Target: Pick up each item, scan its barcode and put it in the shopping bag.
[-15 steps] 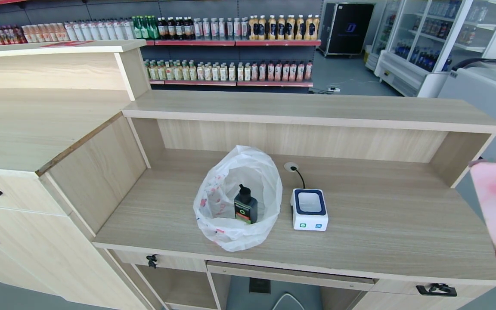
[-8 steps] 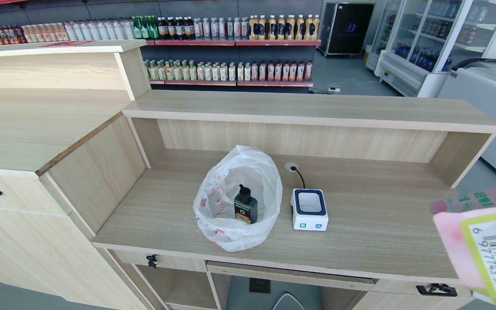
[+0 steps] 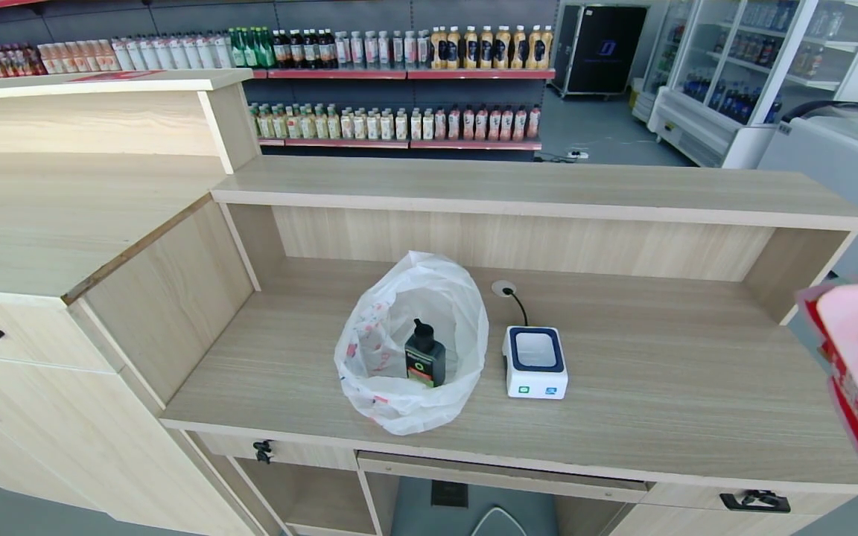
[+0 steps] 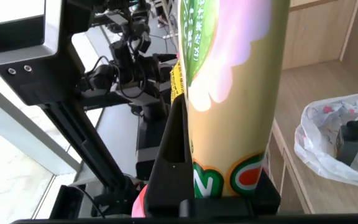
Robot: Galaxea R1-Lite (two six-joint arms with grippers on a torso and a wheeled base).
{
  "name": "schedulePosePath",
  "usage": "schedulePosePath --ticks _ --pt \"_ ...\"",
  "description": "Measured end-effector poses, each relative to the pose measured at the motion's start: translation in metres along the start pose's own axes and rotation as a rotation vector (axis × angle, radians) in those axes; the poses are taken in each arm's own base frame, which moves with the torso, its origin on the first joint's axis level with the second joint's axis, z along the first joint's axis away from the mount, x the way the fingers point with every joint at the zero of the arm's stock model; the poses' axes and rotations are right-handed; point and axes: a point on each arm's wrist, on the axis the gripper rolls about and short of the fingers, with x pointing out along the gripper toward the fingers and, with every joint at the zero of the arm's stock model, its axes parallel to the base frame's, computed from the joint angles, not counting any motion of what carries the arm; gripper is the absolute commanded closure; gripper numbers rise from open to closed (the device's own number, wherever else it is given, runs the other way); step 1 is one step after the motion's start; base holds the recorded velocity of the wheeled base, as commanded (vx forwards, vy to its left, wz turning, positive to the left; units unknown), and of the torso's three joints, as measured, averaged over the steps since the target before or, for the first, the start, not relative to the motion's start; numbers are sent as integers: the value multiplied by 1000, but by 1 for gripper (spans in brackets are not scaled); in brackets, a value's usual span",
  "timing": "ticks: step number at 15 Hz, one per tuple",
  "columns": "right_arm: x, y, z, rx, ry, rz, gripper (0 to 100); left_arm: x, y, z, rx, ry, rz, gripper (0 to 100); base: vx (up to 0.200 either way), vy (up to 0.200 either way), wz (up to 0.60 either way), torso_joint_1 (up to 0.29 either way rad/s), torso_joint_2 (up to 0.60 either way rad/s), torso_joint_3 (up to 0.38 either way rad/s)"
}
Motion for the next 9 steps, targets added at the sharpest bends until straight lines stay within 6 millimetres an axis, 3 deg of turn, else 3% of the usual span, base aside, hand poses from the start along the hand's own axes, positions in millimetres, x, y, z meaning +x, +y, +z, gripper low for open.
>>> schedulePosePath --ticks 9 --pt "4 12 11 4 -2 54 100 0 0 0 0 0 0 0 0 0 0 0 0 0"
